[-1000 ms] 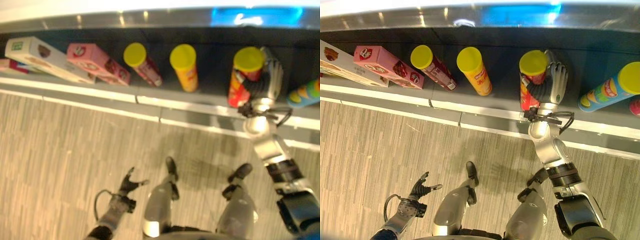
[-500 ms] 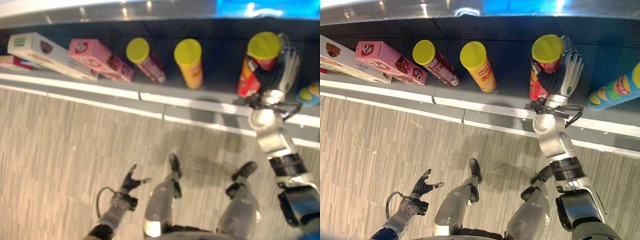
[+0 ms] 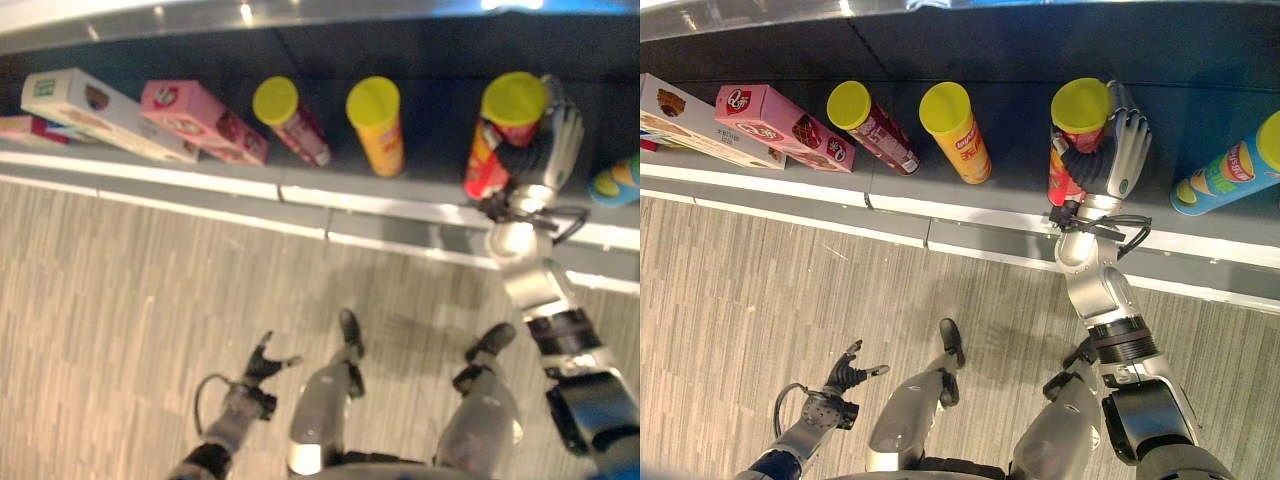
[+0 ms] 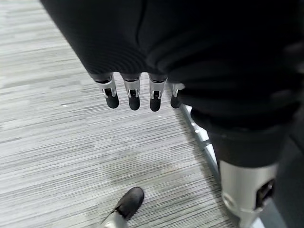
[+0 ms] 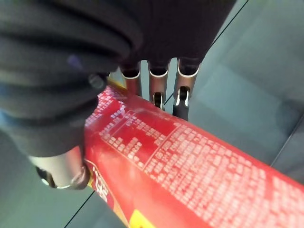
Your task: Put the goods on the table back onto the shelves and tidy them up.
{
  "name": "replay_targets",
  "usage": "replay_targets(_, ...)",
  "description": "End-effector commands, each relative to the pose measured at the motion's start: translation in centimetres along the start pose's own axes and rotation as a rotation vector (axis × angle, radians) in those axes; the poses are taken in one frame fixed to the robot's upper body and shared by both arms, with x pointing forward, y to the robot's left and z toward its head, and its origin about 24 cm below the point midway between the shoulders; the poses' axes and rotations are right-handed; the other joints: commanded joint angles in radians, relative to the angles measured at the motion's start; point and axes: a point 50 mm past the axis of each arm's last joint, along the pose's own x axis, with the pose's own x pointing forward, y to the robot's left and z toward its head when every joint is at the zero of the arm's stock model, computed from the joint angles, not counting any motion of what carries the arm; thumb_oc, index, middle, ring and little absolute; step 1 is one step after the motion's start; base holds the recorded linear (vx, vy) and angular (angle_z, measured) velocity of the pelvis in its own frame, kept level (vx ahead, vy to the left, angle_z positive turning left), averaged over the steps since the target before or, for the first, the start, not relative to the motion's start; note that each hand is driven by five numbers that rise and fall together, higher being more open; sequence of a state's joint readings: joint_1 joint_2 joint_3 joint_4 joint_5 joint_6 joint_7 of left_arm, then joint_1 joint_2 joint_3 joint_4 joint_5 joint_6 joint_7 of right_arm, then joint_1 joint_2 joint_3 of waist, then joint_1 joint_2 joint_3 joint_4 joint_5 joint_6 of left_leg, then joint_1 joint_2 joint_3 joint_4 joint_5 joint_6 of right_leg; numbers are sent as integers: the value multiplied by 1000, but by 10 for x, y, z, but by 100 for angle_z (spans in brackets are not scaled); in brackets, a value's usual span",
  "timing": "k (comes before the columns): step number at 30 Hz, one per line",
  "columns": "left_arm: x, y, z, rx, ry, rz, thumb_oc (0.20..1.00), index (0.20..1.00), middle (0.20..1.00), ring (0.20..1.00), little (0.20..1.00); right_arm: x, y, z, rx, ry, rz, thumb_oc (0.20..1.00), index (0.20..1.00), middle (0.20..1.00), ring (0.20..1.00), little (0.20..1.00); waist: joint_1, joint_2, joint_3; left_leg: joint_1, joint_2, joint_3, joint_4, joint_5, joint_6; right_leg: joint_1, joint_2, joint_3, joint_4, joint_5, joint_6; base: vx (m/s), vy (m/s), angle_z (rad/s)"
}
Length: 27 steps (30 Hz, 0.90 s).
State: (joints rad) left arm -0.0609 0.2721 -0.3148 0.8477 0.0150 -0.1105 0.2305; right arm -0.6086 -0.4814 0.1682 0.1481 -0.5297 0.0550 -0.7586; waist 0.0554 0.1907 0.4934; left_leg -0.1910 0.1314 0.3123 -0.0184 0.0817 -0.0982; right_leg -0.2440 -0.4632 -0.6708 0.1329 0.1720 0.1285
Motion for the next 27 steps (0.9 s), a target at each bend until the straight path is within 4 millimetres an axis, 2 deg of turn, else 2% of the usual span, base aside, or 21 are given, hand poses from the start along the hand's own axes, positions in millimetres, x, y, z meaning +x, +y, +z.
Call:
replay_targets(1, 0, 1, -6, 4, 22, -1, 1000, 1000, 1000, 1000, 1000, 20, -14, 19, 53, -104, -93, 200, 200, 200, 200, 200, 19, 18, -14, 45, 51, 35, -48, -42, -22, -74, -47, 80, 177, -152, 65, 0, 0, 0)
replay_targets(22, 0, -1, -6, 3, 29, -6, 1000, 1000, 1000, 1000, 1000, 16, -10, 14, 37, -86, -63, 200, 200, 200, 200, 200, 18, 21, -21, 57, 41, 31, -61, -39, -23, -60, -51, 72, 167, -141, 70, 0, 0, 0)
replay_targets(24, 1, 0, -6, 0, 31, -5, 1000, 1000, 1000, 1000, 1000, 17, -10, 12, 25, -81, -62, 580, 580, 580, 580, 580, 17, 22, -21, 58, 42, 32, -62, -39, -24, -60, -51, 72, 165, -140, 70, 0, 0, 0)
replay_targets(25, 1, 0, -6, 0, 31, -5, 1000, 1000, 1000, 1000, 1000, 17, -10, 12, 25, -81, -62, 655, 655, 655, 655, 655, 17, 22, -21, 58, 42, 32, -62, -39, -24, -60, -51, 72, 165, -140, 70, 0, 0, 0)
replay_targets(27, 1, 0, -6, 0, 31, -5, 1000, 1000, 1000, 1000, 1000, 17, -10, 12, 25, -81, -62, 655, 655, 655, 655, 655, 17, 22, -21, 58, 42, 32, -62, -39, -24, -60, -51, 72, 165, -140, 70, 0, 0, 0)
